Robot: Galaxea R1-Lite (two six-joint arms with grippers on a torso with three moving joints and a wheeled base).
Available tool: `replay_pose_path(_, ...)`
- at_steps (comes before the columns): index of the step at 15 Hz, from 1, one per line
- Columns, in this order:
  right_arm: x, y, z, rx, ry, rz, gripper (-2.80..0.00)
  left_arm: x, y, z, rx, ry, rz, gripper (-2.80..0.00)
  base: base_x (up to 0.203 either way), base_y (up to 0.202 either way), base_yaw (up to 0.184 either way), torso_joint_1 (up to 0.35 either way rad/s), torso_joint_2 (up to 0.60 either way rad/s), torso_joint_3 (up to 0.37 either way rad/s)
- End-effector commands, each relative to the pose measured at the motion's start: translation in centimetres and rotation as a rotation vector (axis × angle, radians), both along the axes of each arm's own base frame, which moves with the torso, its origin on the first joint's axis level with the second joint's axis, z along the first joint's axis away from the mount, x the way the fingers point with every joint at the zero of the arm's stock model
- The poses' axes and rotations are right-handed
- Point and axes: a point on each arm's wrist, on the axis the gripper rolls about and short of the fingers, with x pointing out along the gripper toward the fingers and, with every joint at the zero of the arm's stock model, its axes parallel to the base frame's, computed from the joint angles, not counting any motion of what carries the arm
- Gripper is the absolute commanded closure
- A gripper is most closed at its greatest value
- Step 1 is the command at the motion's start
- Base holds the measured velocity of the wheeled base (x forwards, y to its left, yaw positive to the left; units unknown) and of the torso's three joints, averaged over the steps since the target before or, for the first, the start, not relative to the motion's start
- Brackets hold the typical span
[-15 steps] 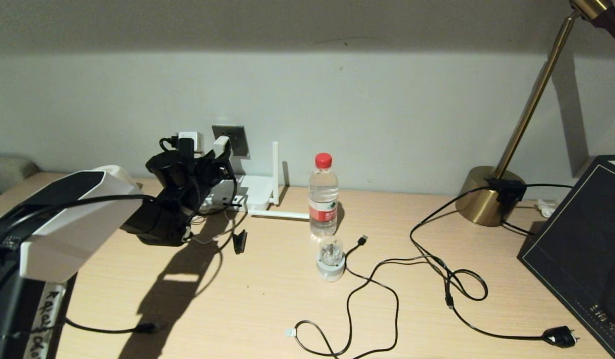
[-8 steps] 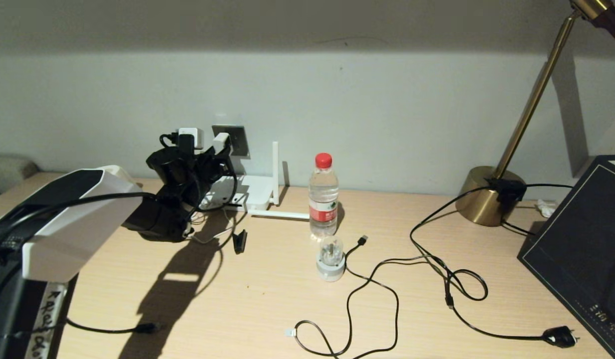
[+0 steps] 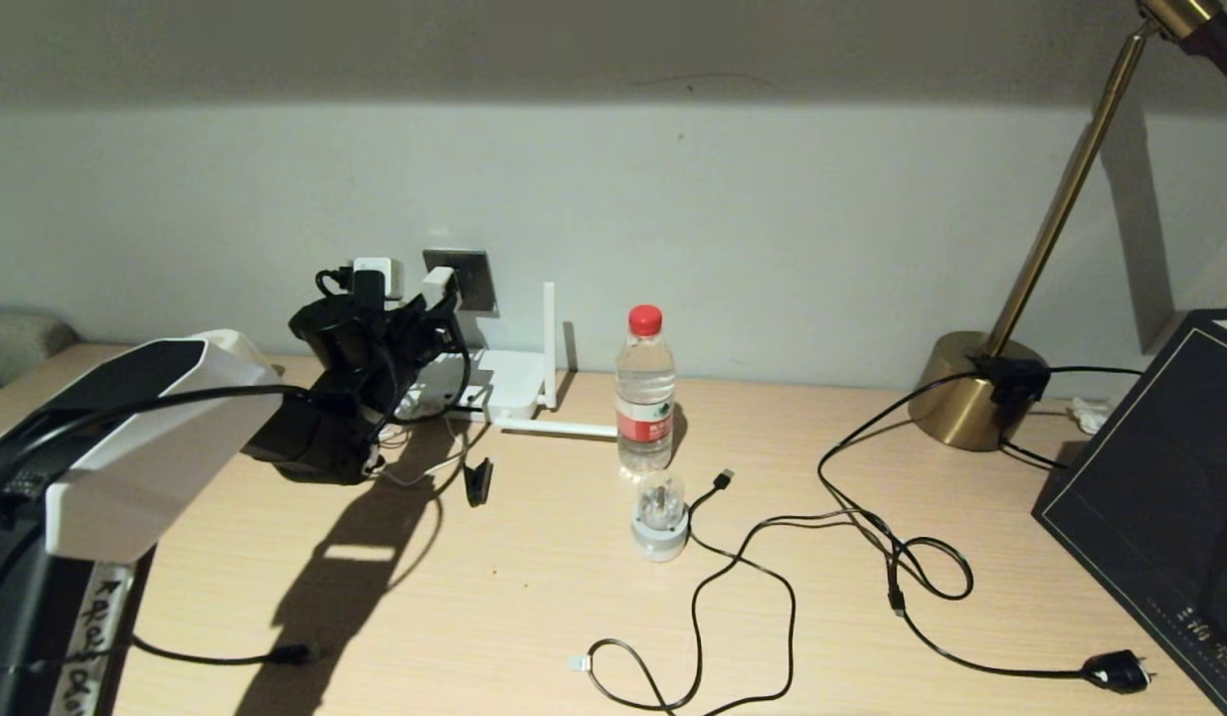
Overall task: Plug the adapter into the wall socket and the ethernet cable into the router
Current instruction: Plug plug into socket
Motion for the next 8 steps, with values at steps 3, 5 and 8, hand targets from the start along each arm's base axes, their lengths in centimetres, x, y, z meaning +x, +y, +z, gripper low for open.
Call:
replay_pose_path(3, 0.01, 0.00, 0.00, 0.000, 0.001, 0.000, 0.00, 0.05, -0.01, -0.24, 0.000, 0.000, 0.000, 0.00, 0.000, 0.000, 0.000, 0.000, 0.00, 0.000)
replay_pose_path(5, 0.01, 0.00, 0.00, 0.001, 0.001, 0.000, 0.00, 0.12, -0.02, -0.07, 0.000, -0.004, 0.000, 0.00, 0.000, 0.000, 0.000, 0.000, 0.00, 0.000)
replay_pose_path(8, 0.01, 0.00, 0.00, -0.001, 0.001, 0.000, 0.00, 0.24, -0.11, 0.25, -0.001, -0.015, -0.003, 0.00, 0.000, 0.000, 0.000, 0.000, 0.00, 0.000)
